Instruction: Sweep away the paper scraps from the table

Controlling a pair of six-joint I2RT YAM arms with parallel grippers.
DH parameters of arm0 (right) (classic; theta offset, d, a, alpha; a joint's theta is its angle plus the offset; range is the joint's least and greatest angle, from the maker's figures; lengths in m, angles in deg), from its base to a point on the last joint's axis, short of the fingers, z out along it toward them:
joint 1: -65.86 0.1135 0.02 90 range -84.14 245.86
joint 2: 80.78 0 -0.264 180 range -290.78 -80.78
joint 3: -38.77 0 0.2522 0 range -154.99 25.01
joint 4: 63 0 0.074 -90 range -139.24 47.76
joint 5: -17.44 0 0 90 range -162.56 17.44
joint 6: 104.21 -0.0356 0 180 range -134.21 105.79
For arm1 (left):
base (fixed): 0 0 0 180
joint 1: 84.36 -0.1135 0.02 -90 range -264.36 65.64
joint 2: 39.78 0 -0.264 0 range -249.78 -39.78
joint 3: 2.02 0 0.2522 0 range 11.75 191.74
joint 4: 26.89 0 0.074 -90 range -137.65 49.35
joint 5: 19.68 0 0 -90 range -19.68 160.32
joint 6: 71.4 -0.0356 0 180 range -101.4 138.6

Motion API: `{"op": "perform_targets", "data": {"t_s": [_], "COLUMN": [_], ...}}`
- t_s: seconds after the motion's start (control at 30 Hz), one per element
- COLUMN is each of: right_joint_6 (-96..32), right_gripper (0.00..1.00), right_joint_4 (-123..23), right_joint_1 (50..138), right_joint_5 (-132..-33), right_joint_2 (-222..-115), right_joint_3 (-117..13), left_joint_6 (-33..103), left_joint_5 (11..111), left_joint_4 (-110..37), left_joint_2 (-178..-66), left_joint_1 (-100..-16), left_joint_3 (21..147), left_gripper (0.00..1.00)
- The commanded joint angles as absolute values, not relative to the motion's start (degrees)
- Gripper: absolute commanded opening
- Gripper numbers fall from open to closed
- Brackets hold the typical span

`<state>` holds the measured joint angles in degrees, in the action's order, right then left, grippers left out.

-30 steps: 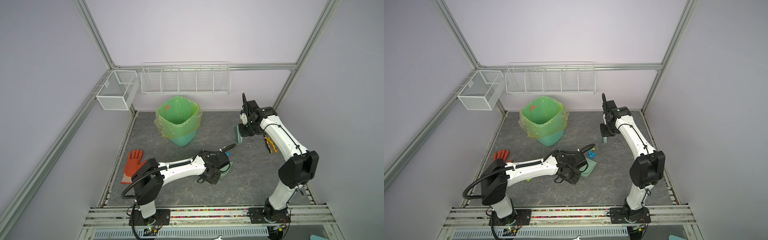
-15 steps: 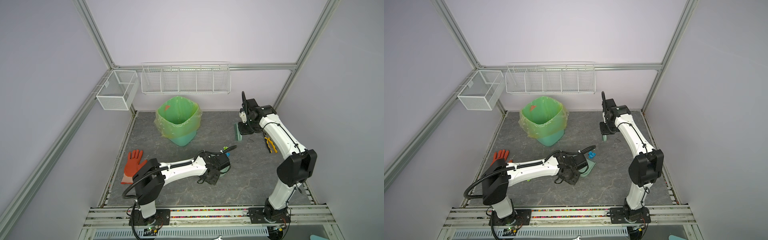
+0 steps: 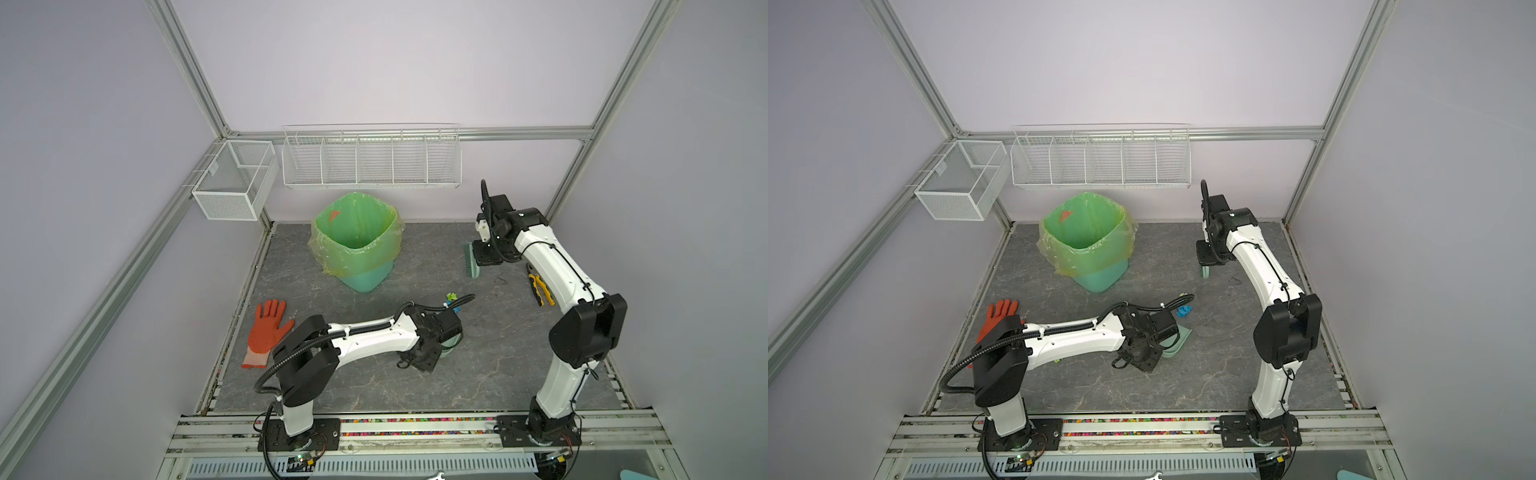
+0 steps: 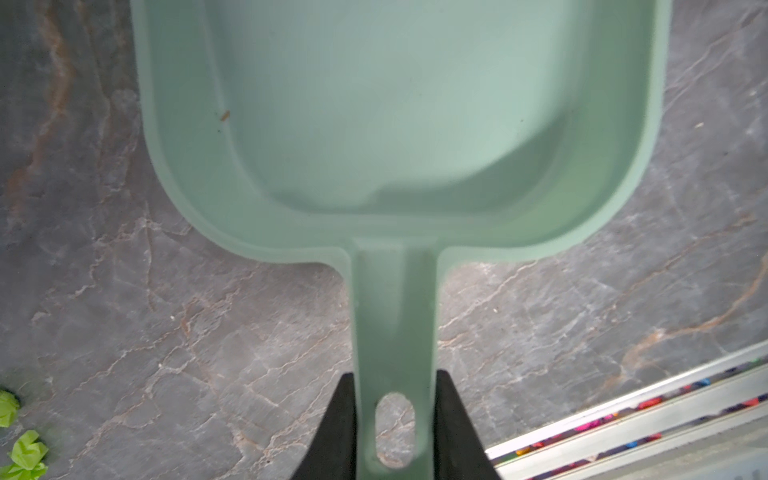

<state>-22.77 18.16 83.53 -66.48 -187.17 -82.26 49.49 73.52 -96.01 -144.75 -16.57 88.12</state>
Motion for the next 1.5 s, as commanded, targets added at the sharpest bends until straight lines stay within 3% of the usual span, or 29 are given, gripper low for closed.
{"op": "perform_targets", "data": {"t_s": [0.0,0.63,1.03,1.47], "right_joint_6": [-22.33,-21.38,-21.38,-19.44], "right_gripper": [0.07,0.07,0.07,0.07], "right_joint_4": [21.39,22.97,17.99,12.57], "right_joint_1": [85.12,89.96,91.16,91.83], "right_joint_5": [-67.0,-61.34,-69.76,-87.63], "right_joint_2": [-188.76,-190.63,-183.88,-168.63], "right_joint_3": [-84.43,-82.71,-70.12,-55.56], "left_joint_6": [48.57,44.73,43.77,42.85], "left_joint_5": [74.93,72.3,70.85,71.38], "left_joint_4": [-96.93,-96.47,-96.28,-97.03], "left_joint_2": [-145.26,-146.55,-147.52,-148.19], "left_joint_1": [-16.81,-20.8,-22.24,-22.31], "left_joint_3": [90.04,90.13,91.08,92.6], "left_gripper": [0.0,0.0,0.0,0.0]}}
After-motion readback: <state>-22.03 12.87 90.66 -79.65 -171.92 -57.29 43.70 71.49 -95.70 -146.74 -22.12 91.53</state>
